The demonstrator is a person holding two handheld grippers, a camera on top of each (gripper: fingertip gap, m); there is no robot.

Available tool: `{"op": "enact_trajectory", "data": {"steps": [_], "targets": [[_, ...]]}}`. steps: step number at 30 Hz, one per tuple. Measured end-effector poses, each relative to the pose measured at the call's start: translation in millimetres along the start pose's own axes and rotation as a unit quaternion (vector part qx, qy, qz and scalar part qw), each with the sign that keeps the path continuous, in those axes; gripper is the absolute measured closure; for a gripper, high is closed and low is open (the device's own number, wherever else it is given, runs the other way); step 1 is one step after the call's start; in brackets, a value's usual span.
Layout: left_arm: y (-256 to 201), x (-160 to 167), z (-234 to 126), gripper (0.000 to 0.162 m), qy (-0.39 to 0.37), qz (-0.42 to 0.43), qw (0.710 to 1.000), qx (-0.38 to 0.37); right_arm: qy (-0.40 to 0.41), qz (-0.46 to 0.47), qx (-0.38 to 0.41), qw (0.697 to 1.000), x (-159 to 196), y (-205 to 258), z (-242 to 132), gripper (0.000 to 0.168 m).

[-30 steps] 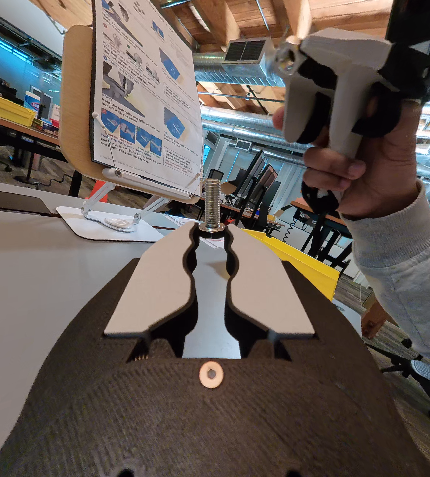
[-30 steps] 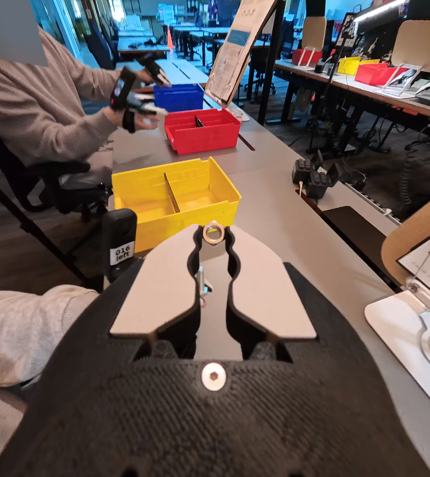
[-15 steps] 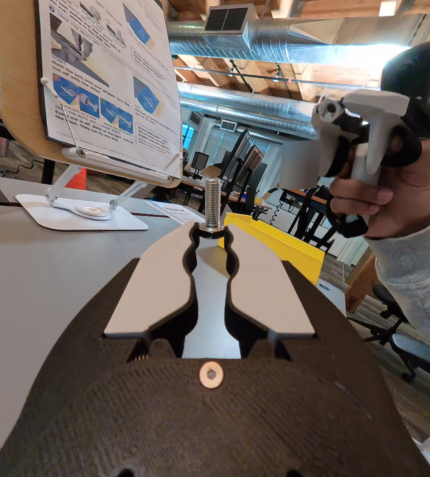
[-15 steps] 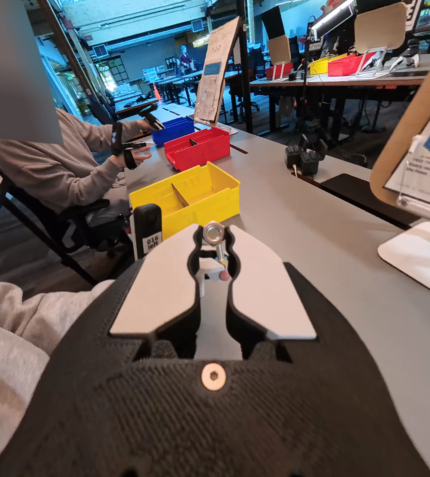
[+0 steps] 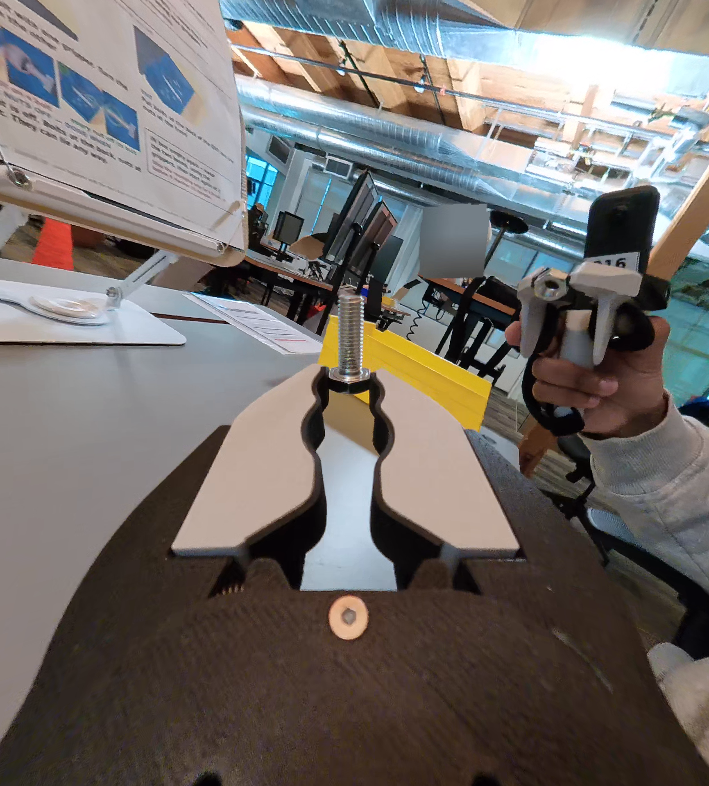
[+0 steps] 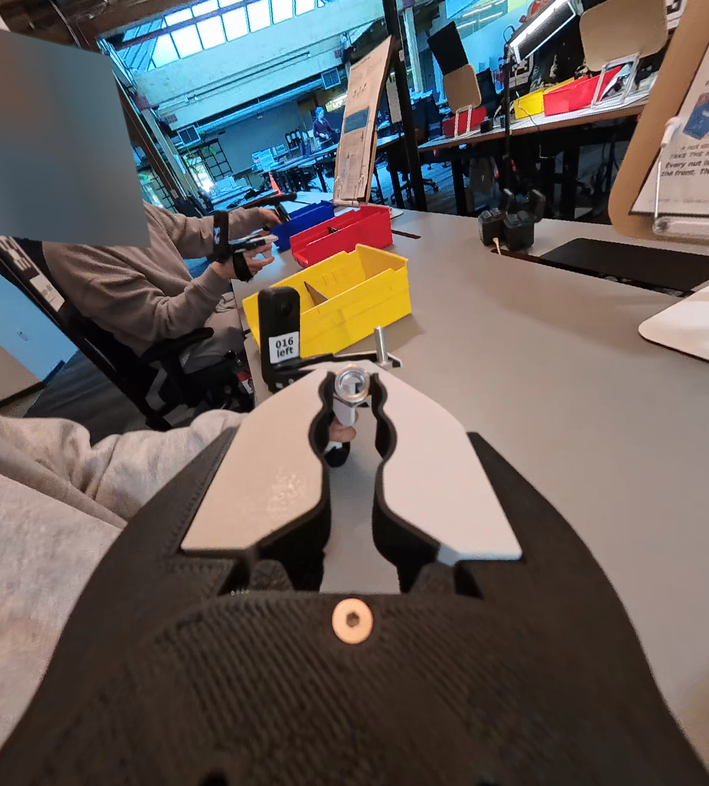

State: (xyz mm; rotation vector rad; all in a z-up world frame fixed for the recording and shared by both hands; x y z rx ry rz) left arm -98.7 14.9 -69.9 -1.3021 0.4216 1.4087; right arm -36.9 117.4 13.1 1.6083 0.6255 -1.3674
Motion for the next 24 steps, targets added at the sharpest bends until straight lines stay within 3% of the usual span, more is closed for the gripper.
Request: {"op": "enact_trajectory", "data": {"steps": [3, 6, 10, 24], "targets": [[-6, 7, 5, 0.144, 0.012, 0.017, 1.0, -0.012, -0.006, -0.007, 0.001, 1.0, 16, -3, -14, 0.151], [-13, 4, 13, 0.144, -0.044, -0.03, 0.998, -0.04, -0.014, -0.008, 0.015, 1.0, 46, -15, -26, 0.151], [-29, 36, 23, 0.144, -0.044, -0.079, 0.995, -0.045, -0.008, 0.056, 0.002, 0.998, 86, -25, -33, 0.151], [-79, 94, 59, 0.144, 0.129, 0.005, 0.987, 0.092, -0.034, 0.041, 0.032, 0.998, 88, -50, -60, 0.151]]}}
Point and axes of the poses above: each gripper's, where its closed fingertips meet, z out along the fingers, x out of its underside, y = z × x across the jaws, the point moved 1 cm from there along -z, back along the fingers, and after that the axes turned 7 degrees about -y, right-handed, at the moved point
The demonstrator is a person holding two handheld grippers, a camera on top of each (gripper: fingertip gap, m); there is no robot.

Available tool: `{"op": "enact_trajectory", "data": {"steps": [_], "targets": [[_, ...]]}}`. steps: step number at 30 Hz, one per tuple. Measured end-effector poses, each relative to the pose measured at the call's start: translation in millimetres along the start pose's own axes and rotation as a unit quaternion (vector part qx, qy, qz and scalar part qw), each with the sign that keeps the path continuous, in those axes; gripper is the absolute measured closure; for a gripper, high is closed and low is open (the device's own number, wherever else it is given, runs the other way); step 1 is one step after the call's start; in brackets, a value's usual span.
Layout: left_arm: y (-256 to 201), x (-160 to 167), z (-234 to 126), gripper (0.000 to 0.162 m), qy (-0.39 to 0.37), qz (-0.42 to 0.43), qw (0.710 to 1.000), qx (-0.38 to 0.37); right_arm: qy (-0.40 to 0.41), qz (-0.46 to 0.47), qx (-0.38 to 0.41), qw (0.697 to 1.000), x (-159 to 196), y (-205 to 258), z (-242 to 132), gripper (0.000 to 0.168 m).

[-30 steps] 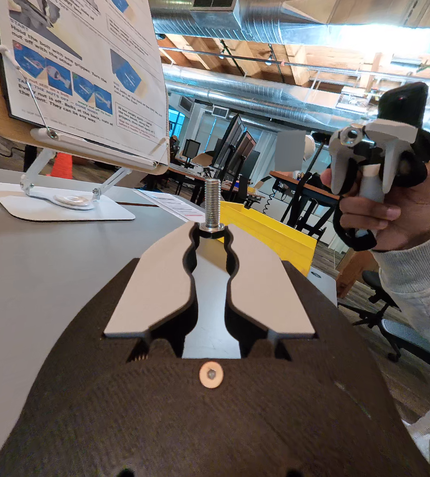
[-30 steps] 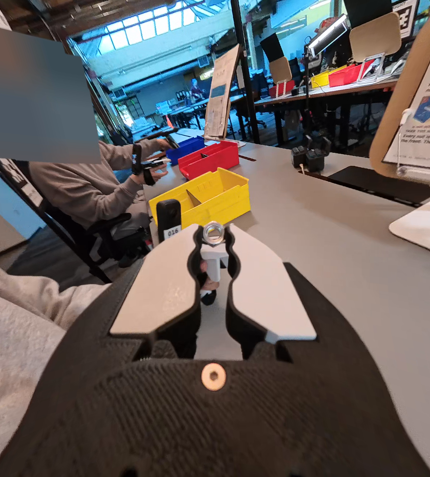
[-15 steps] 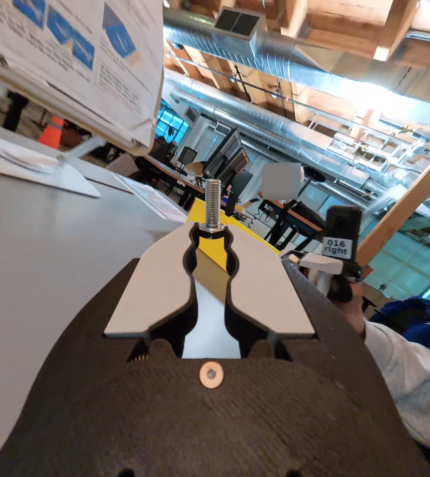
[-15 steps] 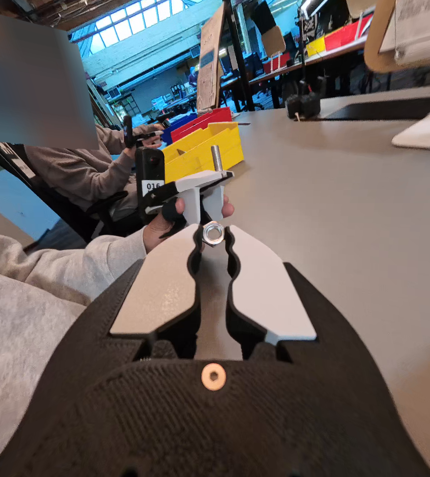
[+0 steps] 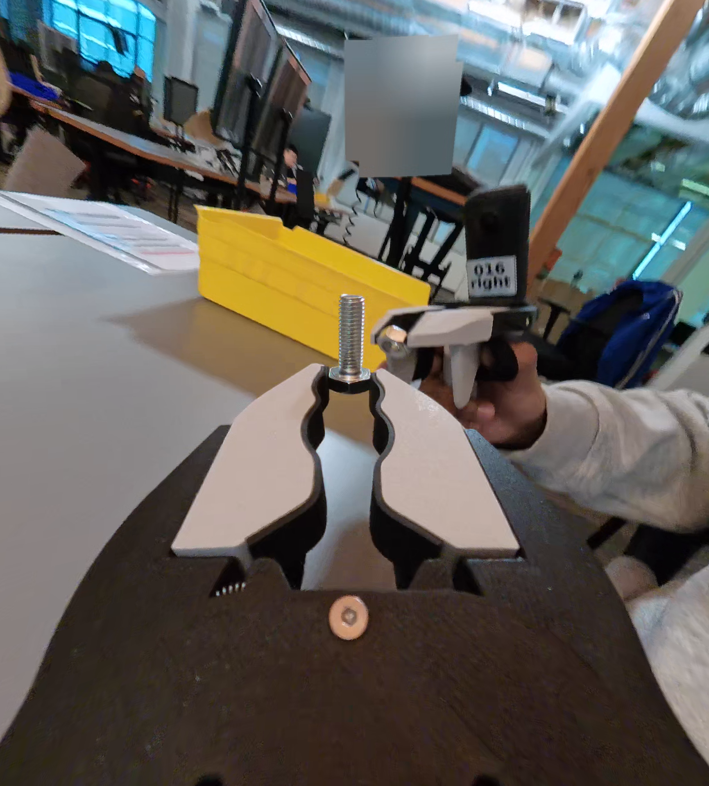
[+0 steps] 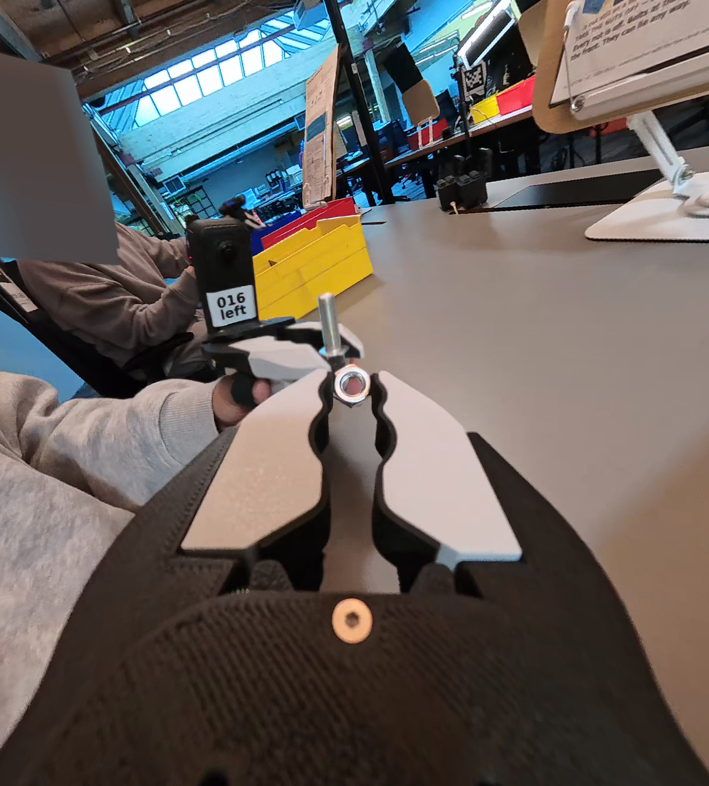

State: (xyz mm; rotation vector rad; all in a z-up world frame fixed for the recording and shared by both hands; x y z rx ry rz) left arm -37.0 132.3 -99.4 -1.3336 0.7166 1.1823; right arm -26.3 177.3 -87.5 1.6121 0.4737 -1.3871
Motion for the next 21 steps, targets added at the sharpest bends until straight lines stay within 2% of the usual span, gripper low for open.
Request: {"op": "enact_trajectory", "data": {"steps": [6, 10, 12, 17, 19, 21], "targets": [[-20, 15, 18, 0.144, 0.039, 0.023, 0.998, 0.043, -0.005, -0.058, 0.019, 0.998, -8, 8, -15, 0.151], [-21, 18, 26, 0.144, 0.047, 0.067, 0.996, 0.036, -0.067, -0.006, 0.009, 0.998, -37, 22, -23, 0.151], [-21, 14, 27, 0.144, 0.038, 0.054, 0.997, 0.036, -0.075, -0.004, 0.009, 0.997, -54, 27, -23, 0.151], [-8, 1, 22, 0.144, 0.013, 0.08, 0.997, 0.003, -0.021, -0.012, -0.018, 1.0, -103, 46, 13, 0.151], [1, -5, 21, 0.144, -0.001, 0.085, 0.996, -0.018, 0.022, -0.025, -0.045, 0.998, -111, 63, 33, 0.151], [10, -7, 18, 0.144, -0.006, 0.079, 0.996, -0.037, 0.032, -0.044, -0.065, 0.996, -118, 75, 47, 0.151]]}}
Point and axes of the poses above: each gripper's, where its closed fingertips meet, z out along the fingers, x out of its underside, y = z × x across the jaws, the point moved 1 cm from there along -z, back along the fingers, and after that the axes turned 7 degrees about -y, right-handed, at the moved point
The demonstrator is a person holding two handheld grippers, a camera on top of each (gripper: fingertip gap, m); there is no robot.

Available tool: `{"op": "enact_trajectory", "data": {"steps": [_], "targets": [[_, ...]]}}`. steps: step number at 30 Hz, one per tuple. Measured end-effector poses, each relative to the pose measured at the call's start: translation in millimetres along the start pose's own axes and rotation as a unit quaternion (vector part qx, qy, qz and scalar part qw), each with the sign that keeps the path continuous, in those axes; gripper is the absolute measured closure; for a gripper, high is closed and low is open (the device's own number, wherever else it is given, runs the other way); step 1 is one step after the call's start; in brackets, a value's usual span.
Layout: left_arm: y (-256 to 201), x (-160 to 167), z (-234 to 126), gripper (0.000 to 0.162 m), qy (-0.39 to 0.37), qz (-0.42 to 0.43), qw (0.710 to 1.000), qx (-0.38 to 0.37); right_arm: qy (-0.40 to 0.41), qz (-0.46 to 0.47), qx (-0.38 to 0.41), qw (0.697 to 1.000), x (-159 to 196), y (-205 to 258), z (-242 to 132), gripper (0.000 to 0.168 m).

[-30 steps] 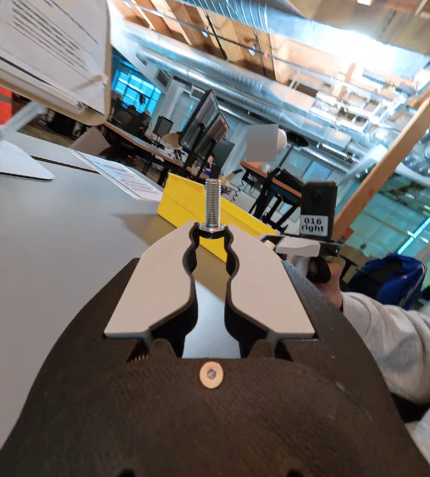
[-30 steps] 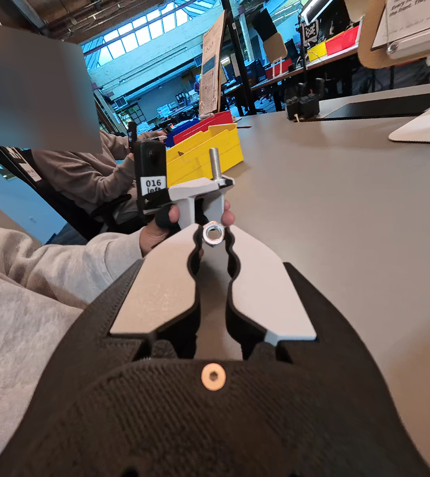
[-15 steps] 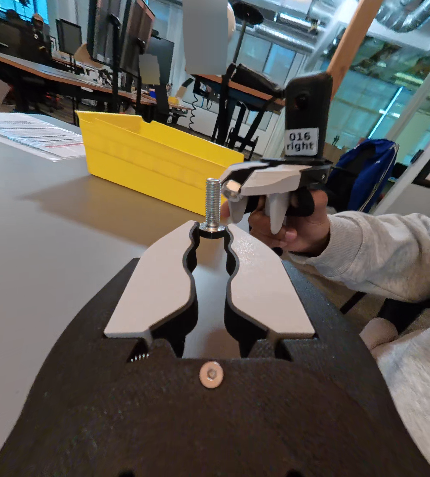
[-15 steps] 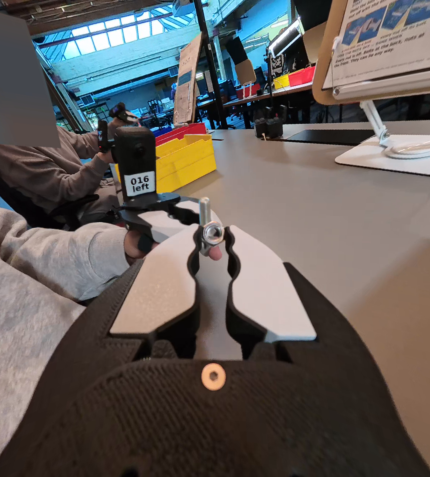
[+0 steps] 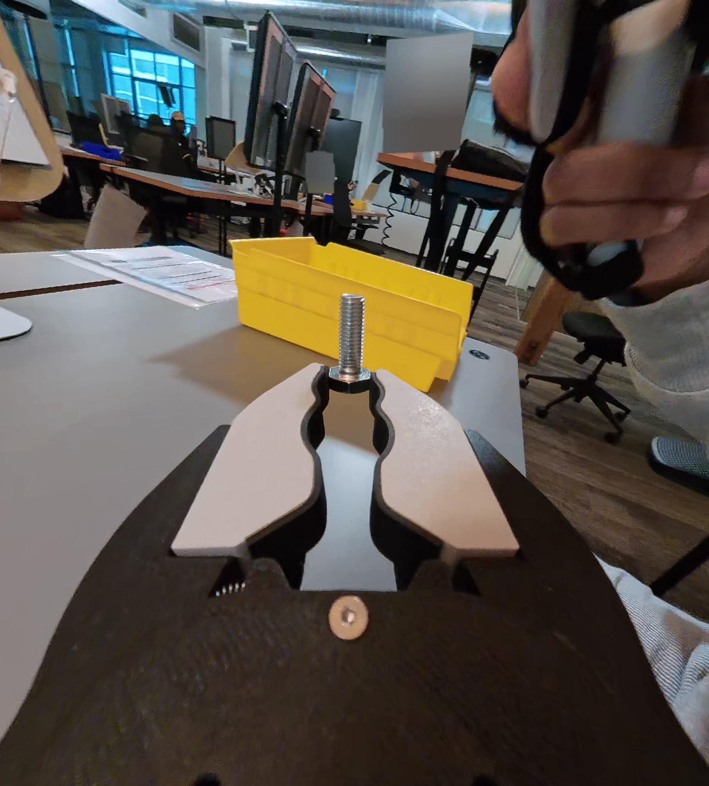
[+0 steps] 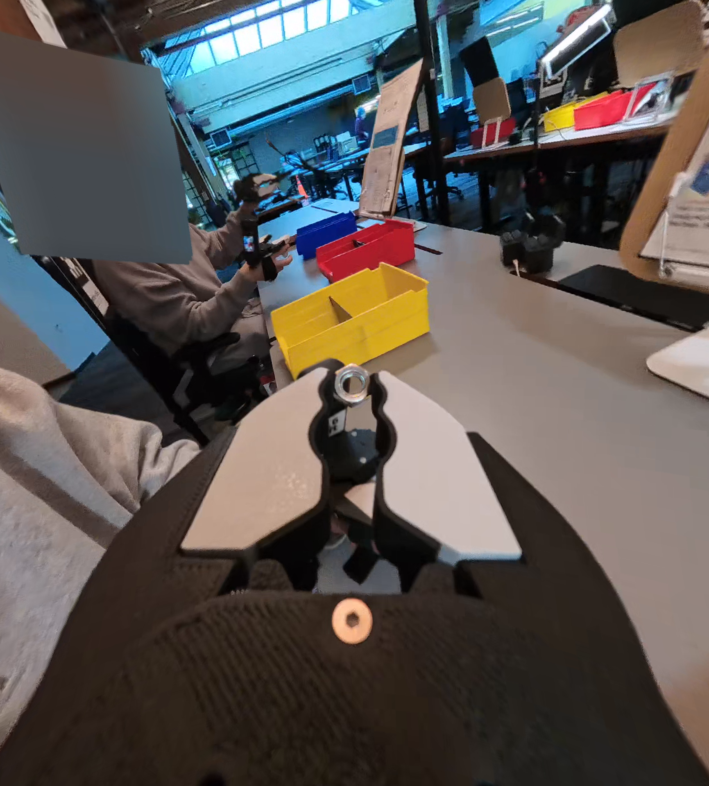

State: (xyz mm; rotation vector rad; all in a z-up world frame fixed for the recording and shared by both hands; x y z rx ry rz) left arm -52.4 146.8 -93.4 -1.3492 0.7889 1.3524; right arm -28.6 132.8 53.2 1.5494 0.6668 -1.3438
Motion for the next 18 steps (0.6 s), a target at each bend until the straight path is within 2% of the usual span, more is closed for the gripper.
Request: {"op": "enact_trajectory", "data": {"steps": [3, 6, 10, 15, 18], "targets": [[7, -1, -6, 0.144, -0.001, 0.007, 1.0, -0.016, 0.011, -0.01, -0.005, 1.0, -5, -2, 14, 0.151], [5, -4, -14, 0.144, 0.002, 0.017, 1.0, -0.014, 0.036, -0.011, -0.005, 0.999, 5, -10, 13, 0.151], [3, -4, -24, 0.144, 0.003, 0.005, 1.0, -0.021, 0.07, -0.002, -0.043, 0.997, 15, -10, 9, 0.151], [2, -4, -38, 0.144, 0.011, 0.029, 0.999, -0.041, 0.172, -0.074, -0.017, 0.982, 44, -26, 17, 0.151], [3, -6, -47, 0.144, 0.006, 0.034, 0.998, -0.054, 0.226, -0.092, -0.036, 0.969, 63, -20, 28, 0.151]]}}
Point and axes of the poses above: each gripper's, where its closed fingertips meet, z out along the fingers, x out of its underside, y = z × x across the jaws, the point moved 1 cm from there along -z, back along the fingers, and after that the axes turned 7 degrees about -y, right-handed, at the moved point
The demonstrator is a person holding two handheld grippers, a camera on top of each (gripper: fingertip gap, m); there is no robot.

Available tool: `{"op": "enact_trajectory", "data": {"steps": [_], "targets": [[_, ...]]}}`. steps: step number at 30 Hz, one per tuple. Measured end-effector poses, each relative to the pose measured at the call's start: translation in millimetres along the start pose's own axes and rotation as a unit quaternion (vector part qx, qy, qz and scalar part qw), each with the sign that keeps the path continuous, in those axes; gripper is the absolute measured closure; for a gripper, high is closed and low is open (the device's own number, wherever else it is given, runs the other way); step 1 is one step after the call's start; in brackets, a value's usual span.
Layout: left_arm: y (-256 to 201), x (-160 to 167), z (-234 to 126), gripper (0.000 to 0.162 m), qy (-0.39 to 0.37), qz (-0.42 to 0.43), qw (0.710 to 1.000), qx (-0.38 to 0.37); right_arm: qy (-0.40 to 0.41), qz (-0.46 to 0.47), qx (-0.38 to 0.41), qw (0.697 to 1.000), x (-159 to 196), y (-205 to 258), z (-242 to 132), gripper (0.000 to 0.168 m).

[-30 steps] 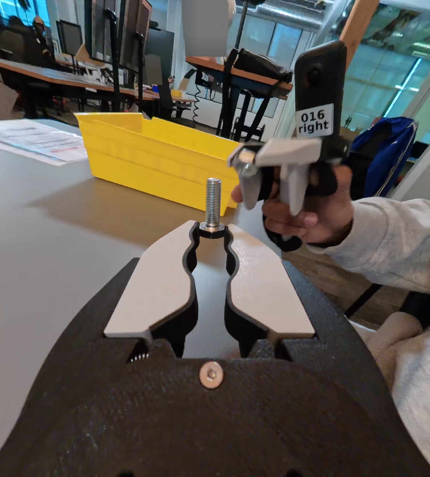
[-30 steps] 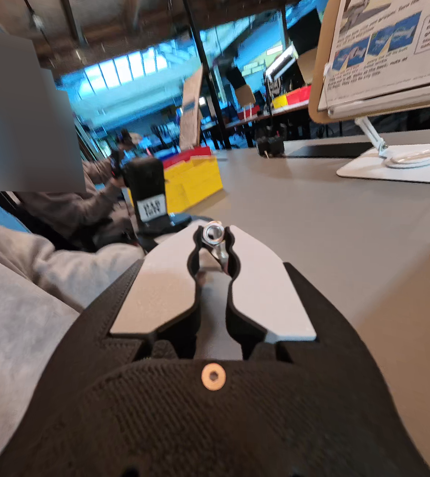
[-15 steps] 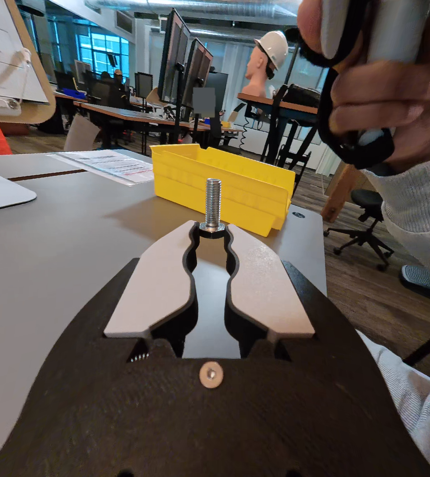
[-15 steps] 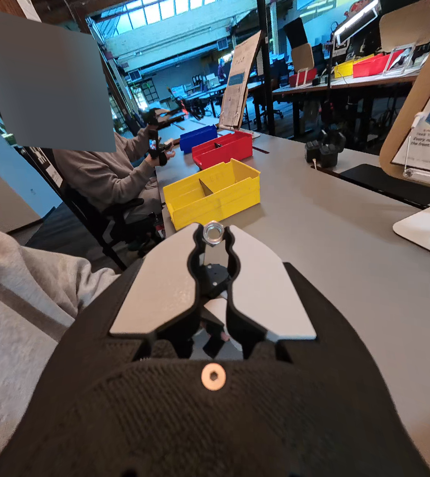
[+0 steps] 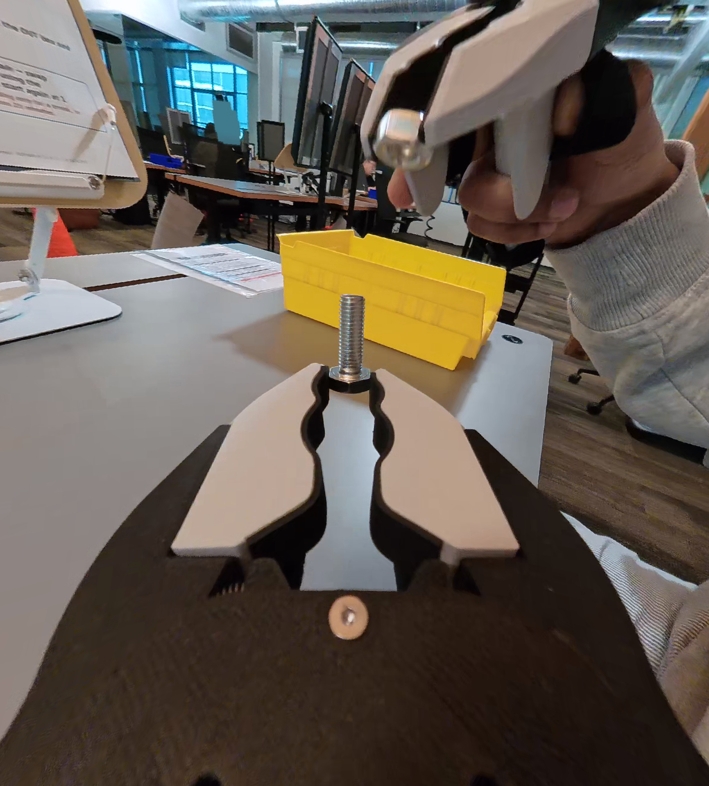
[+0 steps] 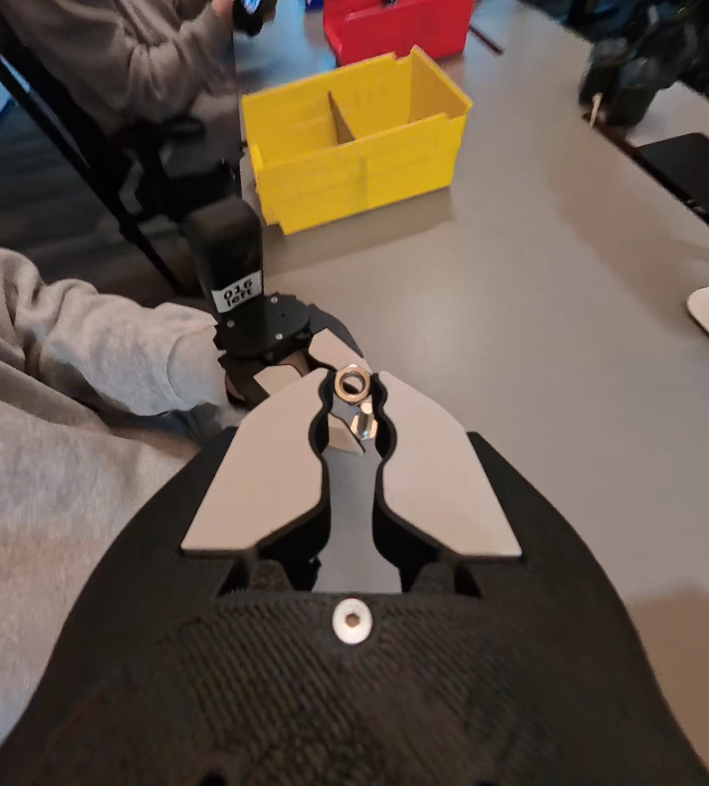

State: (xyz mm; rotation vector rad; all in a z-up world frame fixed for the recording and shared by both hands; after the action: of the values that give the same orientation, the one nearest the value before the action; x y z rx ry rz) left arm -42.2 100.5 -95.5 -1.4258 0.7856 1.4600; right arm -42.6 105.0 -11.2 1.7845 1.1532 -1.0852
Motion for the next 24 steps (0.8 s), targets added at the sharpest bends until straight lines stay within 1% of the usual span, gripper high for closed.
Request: {"op": "enact_trajectory", "data": {"steps": [4, 8, 13, 17, 24], "targets": [[2, -4, -10, 0.144, -0.01, 0.007, 1.0, -0.013, 0.048, -0.02, -0.011, 0.999, 11, 5, 21, 0.151], [3, -4, -16, 0.144, -0.009, 0.03, 0.999, -0.026, 0.097, -0.051, -0.001, 0.994, 23, 4, 29, 0.151], [-5, -1, -14, 0.144, 0.004, 0.049, 0.999, -0.009, 0.118, -0.064, -0.005, 0.991, 26, 8, 28, 0.151], [-11, 1, -10, 0.144, 0.004, 0.054, 0.999, -0.002, 0.154, -0.073, -0.001, 0.985, 38, 6, 20, 0.151], [-17, 4, -5, 0.144, 0.009, 0.054, 0.998, 0.01, 0.164, -0.078, -0.019, 0.983, 43, 15, 17, 0.151]]}}
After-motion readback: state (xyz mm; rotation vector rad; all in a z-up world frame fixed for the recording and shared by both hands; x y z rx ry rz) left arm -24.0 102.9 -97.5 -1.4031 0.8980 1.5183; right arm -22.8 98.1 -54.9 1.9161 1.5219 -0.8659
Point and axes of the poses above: each gripper's, where its closed fingertips meet, z out along the fingers, x out of its underside, y = z × x across the jaws, the point moved 1 cm from there along -z, back along the fingers, and after that the axes turned 7 degrees about -y, right-handed, at the moved point
